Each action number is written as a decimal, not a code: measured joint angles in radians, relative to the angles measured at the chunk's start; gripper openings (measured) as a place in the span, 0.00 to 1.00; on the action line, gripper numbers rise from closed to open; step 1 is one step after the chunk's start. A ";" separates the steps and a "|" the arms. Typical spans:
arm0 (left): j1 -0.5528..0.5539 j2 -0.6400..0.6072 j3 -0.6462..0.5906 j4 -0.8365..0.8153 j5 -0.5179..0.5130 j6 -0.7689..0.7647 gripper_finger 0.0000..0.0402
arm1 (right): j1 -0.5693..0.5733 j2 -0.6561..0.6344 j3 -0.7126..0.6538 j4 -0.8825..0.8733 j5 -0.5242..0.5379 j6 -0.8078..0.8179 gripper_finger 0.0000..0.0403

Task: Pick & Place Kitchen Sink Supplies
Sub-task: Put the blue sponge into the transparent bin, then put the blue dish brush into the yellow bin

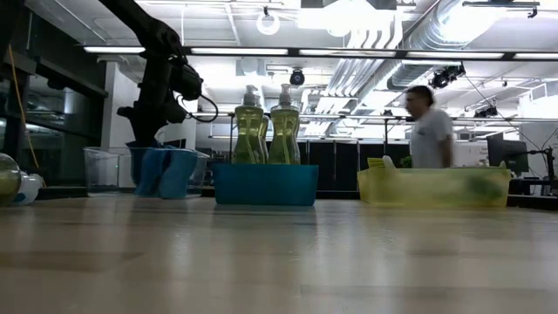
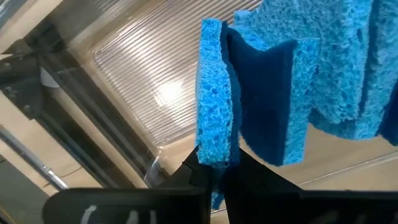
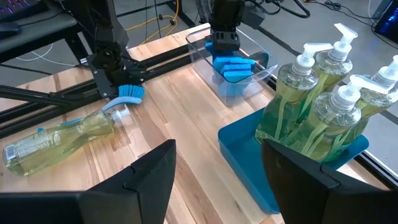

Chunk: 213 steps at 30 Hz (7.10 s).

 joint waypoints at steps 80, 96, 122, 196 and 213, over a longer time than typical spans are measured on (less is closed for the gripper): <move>-0.300 -0.477 0.202 -0.168 0.083 -0.225 0.35 | 0.001 0.000 0.000 -0.064 -0.053 0.023 0.57; -0.701 -0.477 0.202 -0.289 -0.072 -0.521 0.35 | 0.001 0.000 0.000 -0.111 -0.099 0.053 0.57; -1.315 -0.762 -0.488 -0.104 -0.072 -1.553 0.35 | 0.001 0.000 0.000 -0.113 -0.102 0.049 0.57; -1.798 -0.310 -0.601 0.182 -0.142 -2.006 0.12 | 0.014 0.001 0.000 -0.147 -0.151 0.129 0.57; -1.797 -0.523 -0.329 0.121 -0.870 -1.388 0.12 | 0.072 0.002 -0.318 0.544 -0.207 0.098 0.57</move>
